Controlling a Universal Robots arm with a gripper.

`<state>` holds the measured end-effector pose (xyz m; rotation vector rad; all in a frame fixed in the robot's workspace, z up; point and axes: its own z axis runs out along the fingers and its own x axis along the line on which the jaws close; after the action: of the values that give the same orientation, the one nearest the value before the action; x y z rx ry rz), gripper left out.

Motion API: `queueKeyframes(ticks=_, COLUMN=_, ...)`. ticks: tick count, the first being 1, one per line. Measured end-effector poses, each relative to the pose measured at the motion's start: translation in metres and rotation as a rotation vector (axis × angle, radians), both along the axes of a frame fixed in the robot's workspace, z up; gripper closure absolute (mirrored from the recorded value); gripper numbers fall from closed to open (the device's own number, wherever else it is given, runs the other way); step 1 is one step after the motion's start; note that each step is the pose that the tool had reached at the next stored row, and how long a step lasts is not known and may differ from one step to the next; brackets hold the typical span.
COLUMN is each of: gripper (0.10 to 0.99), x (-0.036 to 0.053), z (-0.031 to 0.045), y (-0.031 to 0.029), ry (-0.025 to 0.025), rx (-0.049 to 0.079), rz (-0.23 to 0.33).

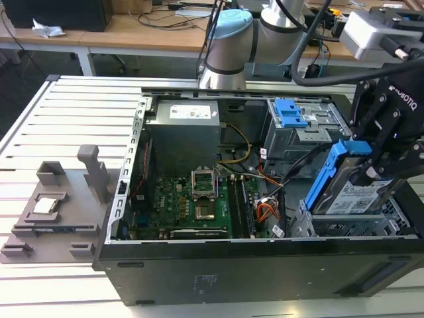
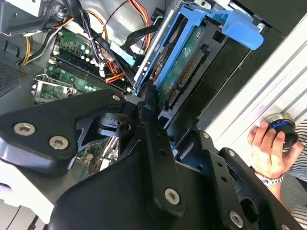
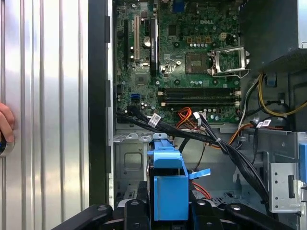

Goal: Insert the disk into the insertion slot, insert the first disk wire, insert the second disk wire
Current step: 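Insert the disk into the insertion slot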

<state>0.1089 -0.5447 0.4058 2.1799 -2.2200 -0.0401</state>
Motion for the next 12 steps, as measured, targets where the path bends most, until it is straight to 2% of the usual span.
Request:
queueKeyframes(ticks=4, gripper=0.725, x=0.0, z=-0.0083, y=0.0, ry=-0.0001, rx=0.0, rz=0.0)
queueKeyframes(ticks=10, gripper=0.725, x=0.0, z=-0.016, y=0.0, ry=-0.0001, rx=0.0, rz=0.0)
queueKeyframes(ticks=12, gripper=0.725, x=0.0, z=-0.0165, y=0.0, ry=-0.0001, rx=0.0, rz=0.0)
